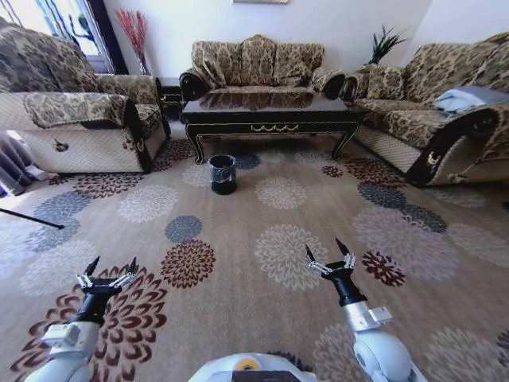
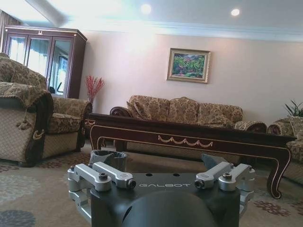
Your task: Move to the front of the table and pick up the trash from the floor, then place it into the trash bin.
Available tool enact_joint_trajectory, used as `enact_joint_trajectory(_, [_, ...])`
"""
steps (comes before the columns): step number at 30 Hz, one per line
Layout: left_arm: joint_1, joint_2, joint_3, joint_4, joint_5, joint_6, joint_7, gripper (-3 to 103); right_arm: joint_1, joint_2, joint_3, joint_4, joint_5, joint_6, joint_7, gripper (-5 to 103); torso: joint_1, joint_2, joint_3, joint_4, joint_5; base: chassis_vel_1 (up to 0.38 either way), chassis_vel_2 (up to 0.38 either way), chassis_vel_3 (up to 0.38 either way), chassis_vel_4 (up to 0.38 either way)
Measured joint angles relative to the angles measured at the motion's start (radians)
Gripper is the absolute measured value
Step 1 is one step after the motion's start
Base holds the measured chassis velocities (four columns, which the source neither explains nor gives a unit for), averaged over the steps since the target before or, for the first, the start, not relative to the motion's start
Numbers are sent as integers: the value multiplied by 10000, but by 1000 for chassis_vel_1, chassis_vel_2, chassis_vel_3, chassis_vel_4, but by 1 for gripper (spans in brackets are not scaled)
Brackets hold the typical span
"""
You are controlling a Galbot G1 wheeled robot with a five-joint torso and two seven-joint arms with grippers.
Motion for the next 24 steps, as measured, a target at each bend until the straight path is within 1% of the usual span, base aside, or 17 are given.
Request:
enact_joint_trajectory(14, [0, 0, 0, 0, 0, 0, 0, 100, 0, 0, 0, 0, 0, 0, 0, 100, 0, 0, -1, 0, 1, 131, -138, -133, 145])
enact_joint_trajectory(20, [0, 0, 0, 0, 0, 0, 0, 100, -1, 0, 0, 0, 0, 0, 0, 100, -2, 0, -2, 0, 1, 65, -74, -39, 78])
enact_joint_trajectory(24, [0, 0, 0, 0, 0, 0, 0, 100, 1, 0, 0, 0, 0, 0, 0, 100, 0, 0, 0, 0, 1, 0, 0, 0, 0])
